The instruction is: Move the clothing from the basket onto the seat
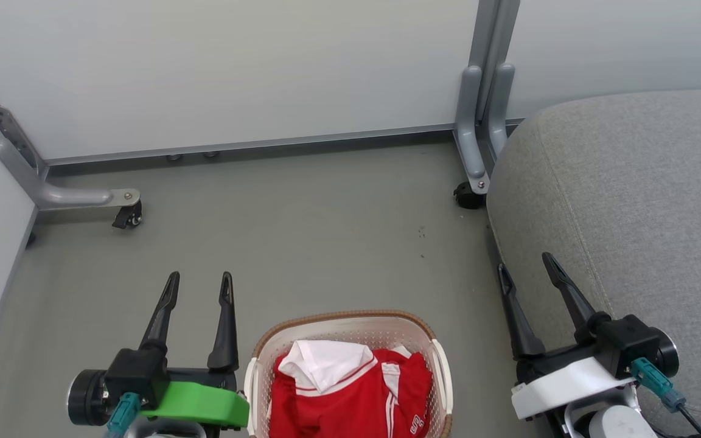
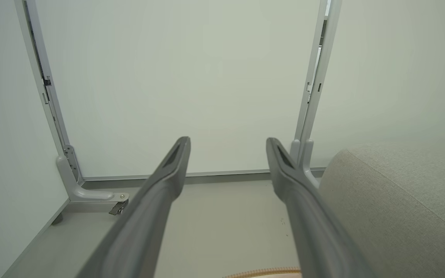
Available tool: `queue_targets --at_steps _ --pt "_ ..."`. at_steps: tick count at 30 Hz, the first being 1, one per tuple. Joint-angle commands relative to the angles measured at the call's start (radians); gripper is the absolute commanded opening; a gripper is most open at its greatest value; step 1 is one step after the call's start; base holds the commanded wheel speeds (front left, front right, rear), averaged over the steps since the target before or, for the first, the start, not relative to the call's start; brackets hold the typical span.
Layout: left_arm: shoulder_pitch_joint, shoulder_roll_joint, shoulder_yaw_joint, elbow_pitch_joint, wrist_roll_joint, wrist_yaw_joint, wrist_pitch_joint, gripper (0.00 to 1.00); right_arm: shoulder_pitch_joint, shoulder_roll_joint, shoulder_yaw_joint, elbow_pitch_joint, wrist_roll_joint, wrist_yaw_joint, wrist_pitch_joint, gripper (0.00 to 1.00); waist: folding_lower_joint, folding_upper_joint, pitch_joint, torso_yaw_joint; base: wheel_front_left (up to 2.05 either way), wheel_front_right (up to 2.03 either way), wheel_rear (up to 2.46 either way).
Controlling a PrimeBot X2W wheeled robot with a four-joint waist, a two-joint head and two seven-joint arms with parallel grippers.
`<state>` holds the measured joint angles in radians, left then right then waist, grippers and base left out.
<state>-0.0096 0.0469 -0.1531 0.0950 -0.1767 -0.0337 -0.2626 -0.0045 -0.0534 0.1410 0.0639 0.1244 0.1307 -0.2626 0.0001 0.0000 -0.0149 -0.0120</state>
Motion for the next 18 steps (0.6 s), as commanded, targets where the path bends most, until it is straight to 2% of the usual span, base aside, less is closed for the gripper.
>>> queue_targets --at_steps 1,18 --pt "0.015 0.006 0.004 0.000 0.001 0.005 -0.003 1.00 0.012 -0.002 -0.002 -0.001 0.001 0.000 -0.003 1.00 -0.0001 0.0000 -0.002 -0.001 0.00 0.00 0.00" --pt "0.016 0.006 -0.001 0.014 0.002 -0.001 -0.003 1.00 0.011 0.000 -0.012 -0.012 0.001 0.000 -0.003 1.00 -0.0001 0.0000 0.003 0.002 0.00 0.00 0.00"
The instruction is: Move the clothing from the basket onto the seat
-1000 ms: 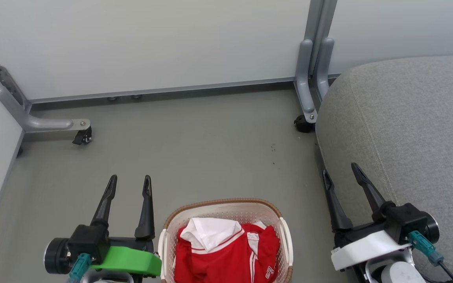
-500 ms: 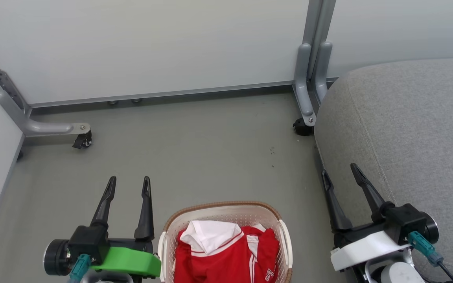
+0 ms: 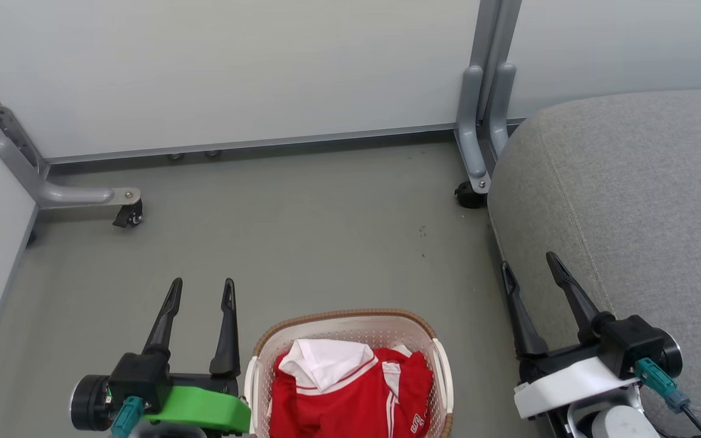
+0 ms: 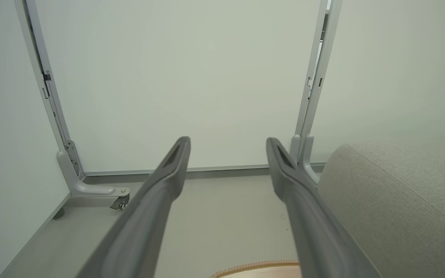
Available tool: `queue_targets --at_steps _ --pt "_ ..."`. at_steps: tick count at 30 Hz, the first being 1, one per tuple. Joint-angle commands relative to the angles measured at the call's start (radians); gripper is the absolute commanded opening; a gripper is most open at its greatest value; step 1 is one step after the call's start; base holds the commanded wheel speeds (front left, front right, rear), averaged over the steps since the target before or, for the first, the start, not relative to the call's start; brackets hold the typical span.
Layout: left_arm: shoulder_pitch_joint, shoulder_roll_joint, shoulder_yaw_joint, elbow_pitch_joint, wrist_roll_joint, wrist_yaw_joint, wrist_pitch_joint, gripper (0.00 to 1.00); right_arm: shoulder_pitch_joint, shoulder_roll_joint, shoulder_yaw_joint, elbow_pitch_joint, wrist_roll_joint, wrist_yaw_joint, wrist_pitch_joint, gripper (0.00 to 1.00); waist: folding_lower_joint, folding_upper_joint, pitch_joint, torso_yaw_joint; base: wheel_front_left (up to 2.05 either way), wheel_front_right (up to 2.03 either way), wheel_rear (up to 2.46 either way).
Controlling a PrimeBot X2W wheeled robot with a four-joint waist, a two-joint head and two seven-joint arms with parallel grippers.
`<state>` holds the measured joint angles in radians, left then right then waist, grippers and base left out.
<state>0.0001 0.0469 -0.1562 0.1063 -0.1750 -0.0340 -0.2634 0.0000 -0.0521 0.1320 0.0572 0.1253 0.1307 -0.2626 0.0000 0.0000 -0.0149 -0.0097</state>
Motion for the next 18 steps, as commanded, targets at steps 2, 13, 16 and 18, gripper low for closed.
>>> queue_targets --at_steps 2,13,16,18 --pt "-0.001 0.006 -0.001 0.007 -0.001 -0.003 -0.001 1.00 0.000 -0.002 -0.004 -0.007 0.000 0.000 -0.003 1.00 0.0000 0.0000 0.014 -0.002 0.00 0.00 0.00" --pt "-0.075 0.006 -0.041 0.039 0.028 -0.016 -0.001 1.00 -0.051 -0.001 -0.042 -0.029 -0.002 0.000 -0.003 1.00 0.0000 0.0000 0.151 0.000 0.00 0.00 0.00" --pt "-0.109 0.006 -0.063 0.066 0.044 -0.024 -0.001 1.00 -0.080 -0.001 -0.055 -0.038 -0.005 0.000 -0.003 1.00 0.0000 0.0000 0.203 0.005 0.00 0.00 0.00" --pt "-0.132 0.006 -0.082 0.092 0.061 -0.031 -0.001 1.00 -0.099 -0.004 -0.061 -0.042 -0.006 0.000 -0.003 1.00 0.0000 0.0000 0.230 0.007 0.00 0.00 0.00"
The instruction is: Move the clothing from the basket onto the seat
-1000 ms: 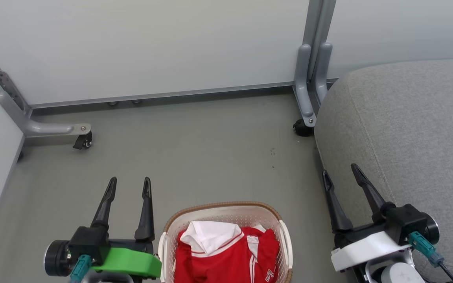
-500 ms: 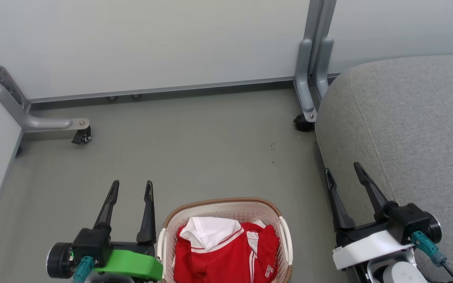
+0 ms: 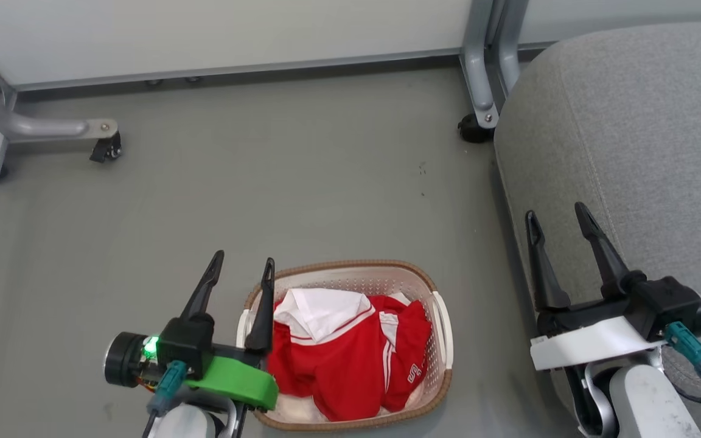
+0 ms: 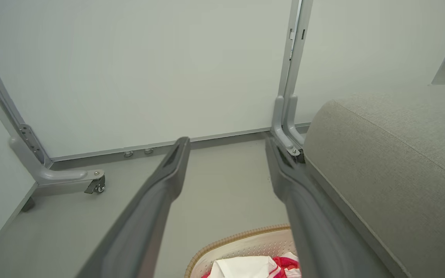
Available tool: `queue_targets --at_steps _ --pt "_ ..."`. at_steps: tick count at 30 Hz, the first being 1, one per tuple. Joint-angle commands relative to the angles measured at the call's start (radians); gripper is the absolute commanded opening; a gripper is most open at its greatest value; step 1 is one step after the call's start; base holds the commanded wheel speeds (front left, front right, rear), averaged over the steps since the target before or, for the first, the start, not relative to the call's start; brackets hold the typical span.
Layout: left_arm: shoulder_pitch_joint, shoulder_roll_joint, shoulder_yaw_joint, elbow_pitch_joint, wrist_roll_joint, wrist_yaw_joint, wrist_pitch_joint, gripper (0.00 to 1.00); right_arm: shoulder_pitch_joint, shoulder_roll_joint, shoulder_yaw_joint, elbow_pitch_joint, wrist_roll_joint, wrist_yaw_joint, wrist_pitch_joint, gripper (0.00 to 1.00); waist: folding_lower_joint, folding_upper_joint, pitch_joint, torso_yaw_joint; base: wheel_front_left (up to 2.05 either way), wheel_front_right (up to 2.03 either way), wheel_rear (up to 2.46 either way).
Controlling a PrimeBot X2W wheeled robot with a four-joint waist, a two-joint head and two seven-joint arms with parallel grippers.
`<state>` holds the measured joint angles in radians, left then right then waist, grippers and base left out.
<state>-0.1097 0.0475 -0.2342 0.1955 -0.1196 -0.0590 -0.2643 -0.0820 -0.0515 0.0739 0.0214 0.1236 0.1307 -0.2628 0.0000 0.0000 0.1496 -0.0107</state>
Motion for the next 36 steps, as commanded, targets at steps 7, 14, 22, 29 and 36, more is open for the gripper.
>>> queue_targets --at_steps 7,14,22,29,36 --pt "-0.110 0.005 -0.062 0.115 0.036 -0.024 0.000 1.00 -0.090 -0.012 -0.026 -0.029 -0.011 0.000 -0.003 1.00 0.0000 0.0000 0.172 -0.004 0.00 0.00 0.00" --pt "-0.235 0.006 -0.105 0.283 0.002 -0.046 0.000 1.00 -0.154 -0.017 -0.053 -0.047 -0.017 0.000 -0.003 1.00 0.0000 0.0000 0.287 -0.034 0.00 0.00 0.00" --pt "-0.394 0.024 -0.150 0.434 0.051 -0.063 0.000 1.00 -0.226 -0.012 -0.057 -0.076 -0.024 0.000 -0.003 1.00 0.0000 0.0000 0.427 -0.089 0.00 0.00 0.00" --pt "-0.521 0.074 -0.246 0.574 0.121 -0.071 0.000 1.00 -0.278 -0.005 -0.059 -0.094 -0.025 0.000 -0.003 1.00 0.0000 0.0000 0.529 -0.146 0.00 0.00 0.00" --pt "-0.614 0.133 -0.304 0.671 0.152 -0.072 0.000 1.00 -0.316 0.001 -0.054 -0.115 0.002 0.000 -0.003 1.00 0.0000 0.0000 0.632 -0.209 0.00 0.00 0.00"
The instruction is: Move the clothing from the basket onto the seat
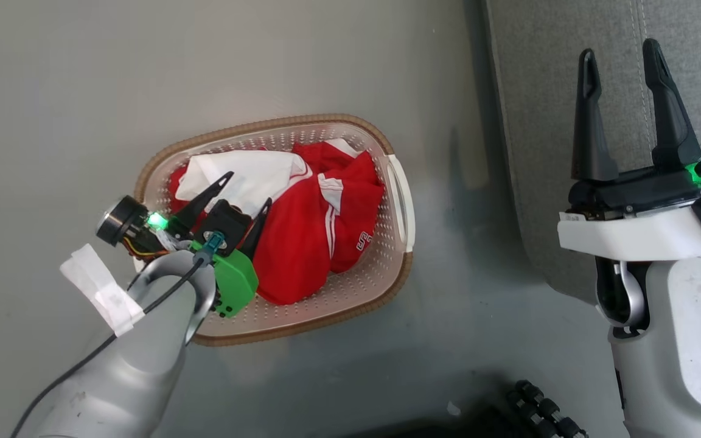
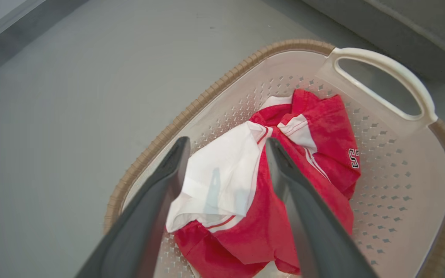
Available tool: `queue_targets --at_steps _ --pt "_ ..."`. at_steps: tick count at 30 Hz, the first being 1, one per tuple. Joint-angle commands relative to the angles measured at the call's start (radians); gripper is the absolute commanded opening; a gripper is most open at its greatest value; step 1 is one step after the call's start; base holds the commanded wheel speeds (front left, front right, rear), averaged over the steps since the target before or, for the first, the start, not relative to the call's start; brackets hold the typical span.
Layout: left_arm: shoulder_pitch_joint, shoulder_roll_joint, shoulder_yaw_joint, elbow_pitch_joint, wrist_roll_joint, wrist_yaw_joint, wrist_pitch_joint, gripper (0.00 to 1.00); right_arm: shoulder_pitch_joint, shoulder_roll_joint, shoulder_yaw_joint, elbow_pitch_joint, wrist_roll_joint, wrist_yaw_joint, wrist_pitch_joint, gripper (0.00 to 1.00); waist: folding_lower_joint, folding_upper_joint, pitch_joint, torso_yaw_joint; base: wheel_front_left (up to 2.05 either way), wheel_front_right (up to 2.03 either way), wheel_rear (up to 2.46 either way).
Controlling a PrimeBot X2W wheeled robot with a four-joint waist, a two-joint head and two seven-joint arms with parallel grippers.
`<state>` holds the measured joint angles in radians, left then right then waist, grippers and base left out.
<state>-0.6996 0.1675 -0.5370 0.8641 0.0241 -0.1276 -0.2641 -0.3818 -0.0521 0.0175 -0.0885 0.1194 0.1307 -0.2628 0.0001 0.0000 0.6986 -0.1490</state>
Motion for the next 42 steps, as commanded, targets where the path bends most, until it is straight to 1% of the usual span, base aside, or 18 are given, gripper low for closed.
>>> queue_targets --at_steps 1,4,7,12,17,21,25,28,29,30,33,36,42 --pt "-0.037 0.020 -0.011 0.010 0.013 -0.004 -0.001 1.00 -0.022 0.001 0.006 -0.010 0.016 0.000 -0.003 1.00 -0.0001 0.0000 0.099 -0.078 0.00 0.00 0.00" --pt "-0.069 0.034 -0.026 0.024 0.006 -0.004 -0.001 1.00 -0.033 0.002 0.011 -0.015 0.034 0.000 -0.003 1.00 -0.0001 0.0000 0.136 -0.096 0.00 0.00 0.00" --pt "-0.106 0.044 -0.055 0.050 0.025 -0.004 -0.001 1.00 -0.042 0.002 0.016 -0.015 0.042 0.000 -0.003 1.00 -0.0001 0.0000 0.163 -0.108 0.00 0.00 0.00" --pt "-0.170 0.042 -0.091 0.140 0.050 0.004 -0.001 1.00 -0.050 0.001 0.025 -0.016 0.051 0.000 -0.003 1.00 -0.0001 0.0000 0.192 -0.128 0.00 0.00 0.00" --pt "-0.244 0.036 -0.139 0.263 0.103 0.044 0.004 1.00 -0.061 0.002 0.033 -0.020 0.065 0.000 -0.003 1.00 -0.0001 0.0000 0.219 -0.142 0.00 0.00 0.00" --pt "-0.293 0.042 -0.171 0.336 0.142 0.087 0.026 1.00 -0.074 0.001 0.041 -0.017 0.075 0.000 -0.003 1.00 -0.0001 0.0000 0.237 -0.149 0.00 0.00 0.00" --pt "-0.326 0.054 -0.197 0.377 0.167 0.130 0.052 1.00 -0.076 0.001 0.045 -0.014 0.085 0.000 -0.003 1.00 -0.0001 0.0000 0.248 -0.151 0.00 0.00 0.00" --pt "-0.338 0.055 -0.202 0.390 0.167 0.151 0.049 1.00 -0.074 0.001 0.045 -0.012 0.088 0.000 -0.003 1.00 -0.0001 0.0000 0.252 -0.150 0.00 0.00 0.00" --pt "-0.341 0.054 -0.204 0.391 0.167 0.154 0.047 0.97 -0.074 0.001 0.044 -0.012 0.089 0.000 -0.003 1.00 -0.0001 0.0000 0.253 -0.149 0.00 0.00 0.00" --pt "-0.343 0.051 -0.204 0.392 0.162 0.154 0.039 0.00 -0.073 0.001 0.043 -0.011 0.089 0.000 -0.003 1.00 -0.0001 0.0000 0.253 -0.147 0.00 0.00 0.00" --pt "-0.346 0.044 -0.207 0.398 0.149 0.141 0.029 0.00 -0.076 0.001 0.043 -0.008 0.087 0.000 -0.003 1.00 -0.0001 0.0000 0.251 -0.141 0.00 0.00 0.00" --pt "-0.343 0.032 -0.207 0.400 0.137 0.141 0.016 0.00 -0.082 0.001 0.044 -0.005 0.081 0.000 -0.003 1.00 -0.0001 0.0000 0.240 -0.128 0.00 0.00 0.00" --pt "-0.304 0.007 -0.193 0.376 0.100 0.154 0.000 0.00 -0.077 0.001 0.048 0.006 0.061 0.000 -0.003 1.00 -0.0001 0.0000 0.188 -0.099 0.00 0.00 0.00"
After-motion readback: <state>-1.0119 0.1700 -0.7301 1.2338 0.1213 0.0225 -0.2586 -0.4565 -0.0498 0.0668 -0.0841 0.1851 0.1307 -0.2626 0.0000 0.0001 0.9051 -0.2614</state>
